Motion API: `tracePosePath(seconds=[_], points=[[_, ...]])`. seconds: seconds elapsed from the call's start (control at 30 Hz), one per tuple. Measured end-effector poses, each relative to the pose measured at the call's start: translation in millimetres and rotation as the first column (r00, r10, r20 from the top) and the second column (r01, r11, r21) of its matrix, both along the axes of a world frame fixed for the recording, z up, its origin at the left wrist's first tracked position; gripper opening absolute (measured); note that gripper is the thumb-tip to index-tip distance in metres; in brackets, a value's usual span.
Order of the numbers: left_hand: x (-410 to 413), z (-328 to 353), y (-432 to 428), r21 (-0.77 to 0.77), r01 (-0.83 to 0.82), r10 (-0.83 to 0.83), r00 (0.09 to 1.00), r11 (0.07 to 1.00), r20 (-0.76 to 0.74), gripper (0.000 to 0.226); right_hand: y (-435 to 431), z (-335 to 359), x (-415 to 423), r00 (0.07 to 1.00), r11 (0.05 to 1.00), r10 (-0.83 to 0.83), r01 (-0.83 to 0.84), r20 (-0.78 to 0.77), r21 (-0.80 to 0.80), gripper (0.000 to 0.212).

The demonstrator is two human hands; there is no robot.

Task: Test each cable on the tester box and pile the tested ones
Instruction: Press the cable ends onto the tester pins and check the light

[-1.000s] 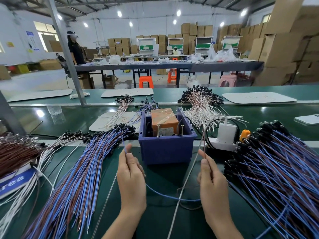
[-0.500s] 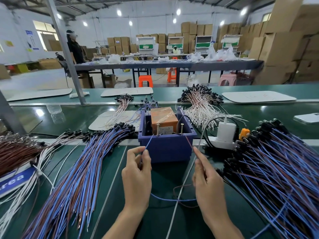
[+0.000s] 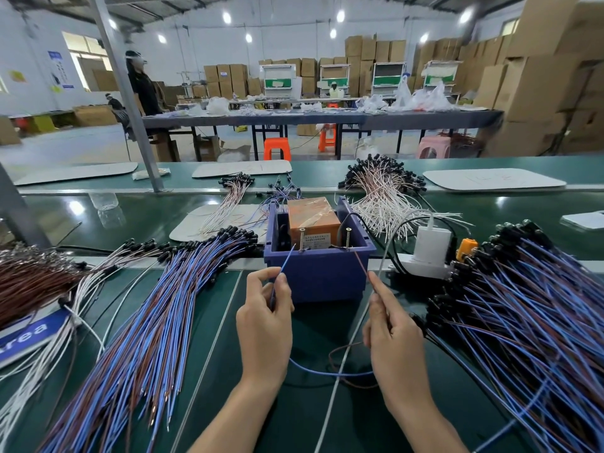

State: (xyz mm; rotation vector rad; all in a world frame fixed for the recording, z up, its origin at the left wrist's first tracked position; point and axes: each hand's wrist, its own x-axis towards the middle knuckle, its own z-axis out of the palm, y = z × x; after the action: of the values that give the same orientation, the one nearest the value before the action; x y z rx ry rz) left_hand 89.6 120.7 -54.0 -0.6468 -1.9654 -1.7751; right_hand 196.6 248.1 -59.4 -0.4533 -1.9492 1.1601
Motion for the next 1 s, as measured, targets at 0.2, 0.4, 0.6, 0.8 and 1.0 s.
tracePosePath(seconds=[0.2, 0.4, 0.6, 0.8, 1.0], points=[[0.1, -0.3, 0.5, -0.004, 0.000, 0.000, 1.000, 1.000, -0.013, 0.004, 0.0, -0.6, -3.9, 1.000, 0.999, 0.027, -0.027, -0.005, -0.023, 0.035], [0.1, -2.4, 0.4, -0.033, -0.006, 0.006, 1.000, 0.999, -0.008, 0.006, -0.5, -0.5, -3.9, 0.999, 0.998, 0.038, -0.039, -0.017, -0.044, 0.035], [0.2, -1.7, 1.5, -0.038, 0.004, -0.005, 1.000, 0.999, -0.016, 0.007, 1.2, -3.0, -3.6, 0.999, 0.999, 0.034, -0.034, -0.009, -0.039, 0.034], [0.2, -1.7, 1.2, -0.049, 0.008, -0.009, 1.000, 0.999, -0.023, 0.010, 3.3, -7.0, -1.1, 0.999, 0.997, 0.049, -0.048, 0.023, -0.062, 0.046], [0.1, -1.5, 1.3, -0.051, 0.018, -0.019, 1.000, 0.999, -0.020, 0.010, 1.9, -7.2, -1.8, 0.999, 0.995, 0.042, -0.042, -0.002, -0.090, 0.036]])
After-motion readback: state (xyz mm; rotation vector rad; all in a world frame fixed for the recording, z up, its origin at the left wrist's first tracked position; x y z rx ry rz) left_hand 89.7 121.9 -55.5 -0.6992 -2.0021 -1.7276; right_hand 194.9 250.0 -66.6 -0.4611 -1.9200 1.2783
